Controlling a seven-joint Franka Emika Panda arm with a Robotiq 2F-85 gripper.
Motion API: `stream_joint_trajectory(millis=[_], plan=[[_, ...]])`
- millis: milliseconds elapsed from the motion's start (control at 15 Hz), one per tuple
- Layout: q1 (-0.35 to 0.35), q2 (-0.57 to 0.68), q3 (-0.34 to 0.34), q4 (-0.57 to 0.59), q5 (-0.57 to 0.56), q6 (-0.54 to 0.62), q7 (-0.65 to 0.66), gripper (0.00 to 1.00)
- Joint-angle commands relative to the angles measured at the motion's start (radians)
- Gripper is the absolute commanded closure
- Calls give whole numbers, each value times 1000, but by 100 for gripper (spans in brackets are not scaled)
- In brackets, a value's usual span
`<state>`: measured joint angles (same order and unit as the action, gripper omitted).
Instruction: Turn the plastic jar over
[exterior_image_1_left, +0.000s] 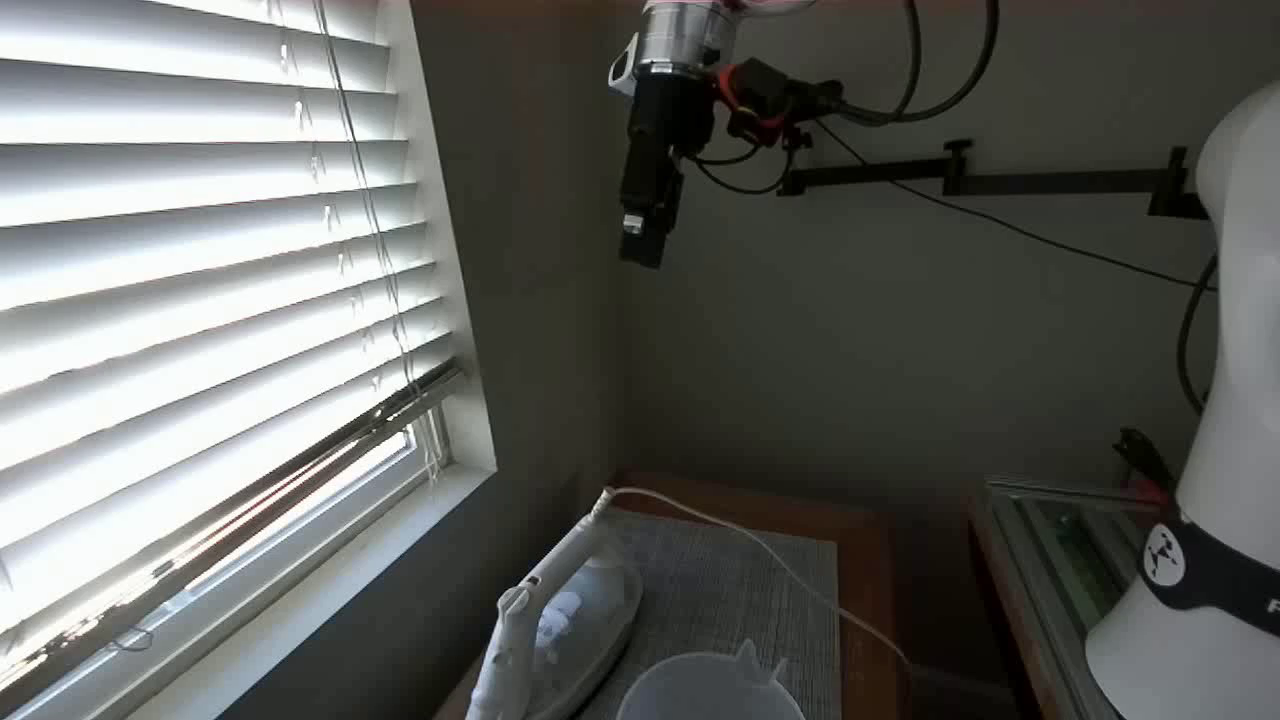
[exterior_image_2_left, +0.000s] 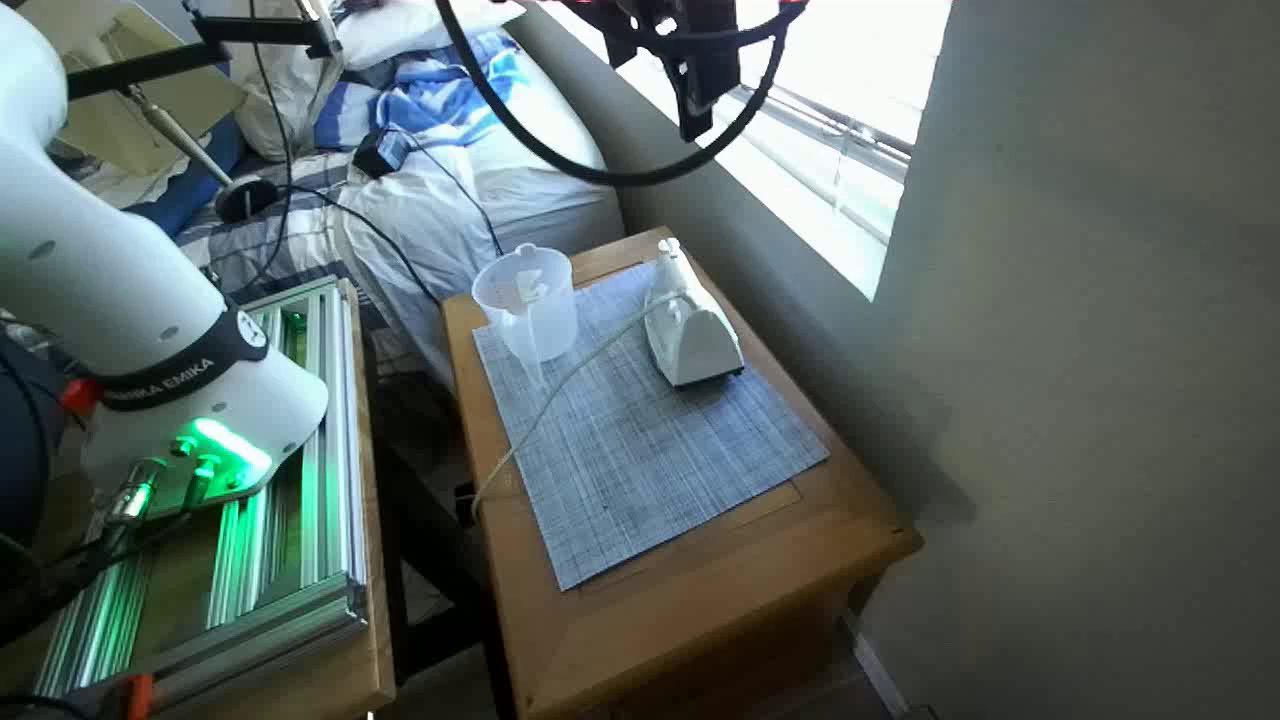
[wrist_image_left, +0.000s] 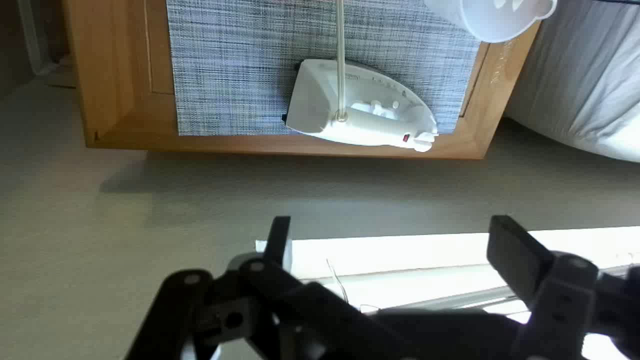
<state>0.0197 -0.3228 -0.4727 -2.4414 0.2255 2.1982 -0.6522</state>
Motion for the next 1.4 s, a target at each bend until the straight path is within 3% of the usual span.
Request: stream_joint_trajectory(millis=[0,133,267,933,1333], plan=[[-52,8,50,2,20,-6,-15,0],[-52,8,50,2,20,-6,-15,0],[-16,24,72,5,43,-8,-97,0],[137,71,359,-37,31,30,-271,0],[177,131,442,-82,17,5,-475,0]])
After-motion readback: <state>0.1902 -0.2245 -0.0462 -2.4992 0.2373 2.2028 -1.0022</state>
